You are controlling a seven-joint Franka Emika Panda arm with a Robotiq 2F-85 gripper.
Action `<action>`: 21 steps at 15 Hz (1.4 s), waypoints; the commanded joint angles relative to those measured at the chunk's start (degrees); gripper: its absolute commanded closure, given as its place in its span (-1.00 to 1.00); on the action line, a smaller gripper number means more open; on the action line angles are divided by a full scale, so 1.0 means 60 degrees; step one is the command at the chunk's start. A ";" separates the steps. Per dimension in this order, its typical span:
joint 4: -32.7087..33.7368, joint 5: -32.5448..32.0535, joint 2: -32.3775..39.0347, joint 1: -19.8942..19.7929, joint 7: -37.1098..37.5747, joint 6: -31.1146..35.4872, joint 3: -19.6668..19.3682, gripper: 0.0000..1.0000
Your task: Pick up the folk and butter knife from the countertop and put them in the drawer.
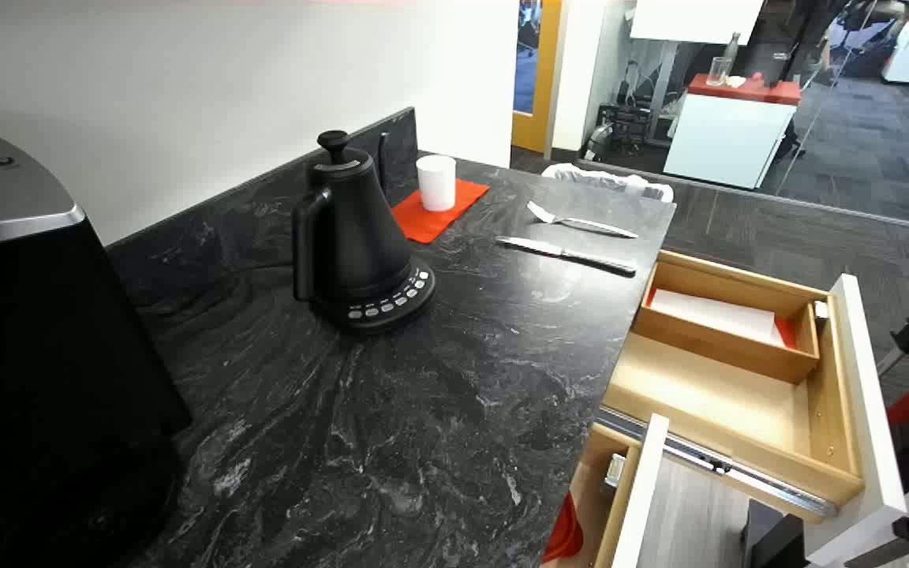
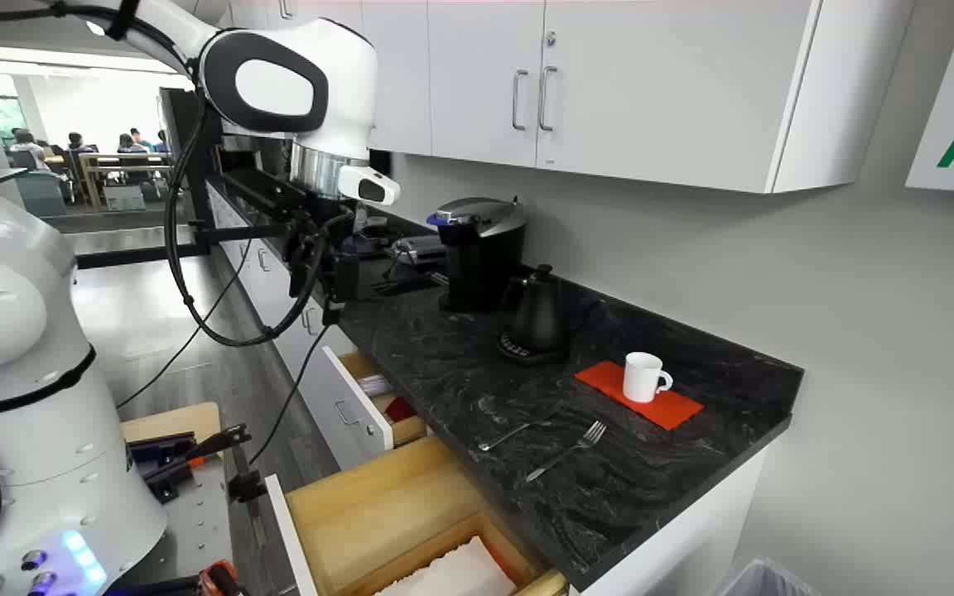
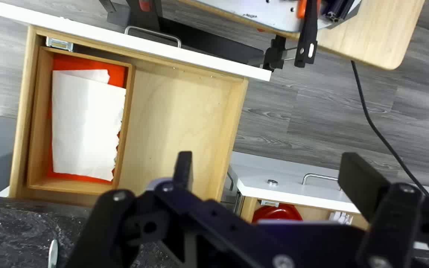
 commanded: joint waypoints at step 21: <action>0.0829 0.0005 0.1911 0.0190 -0.0684 0.0545 -0.0075 -1.00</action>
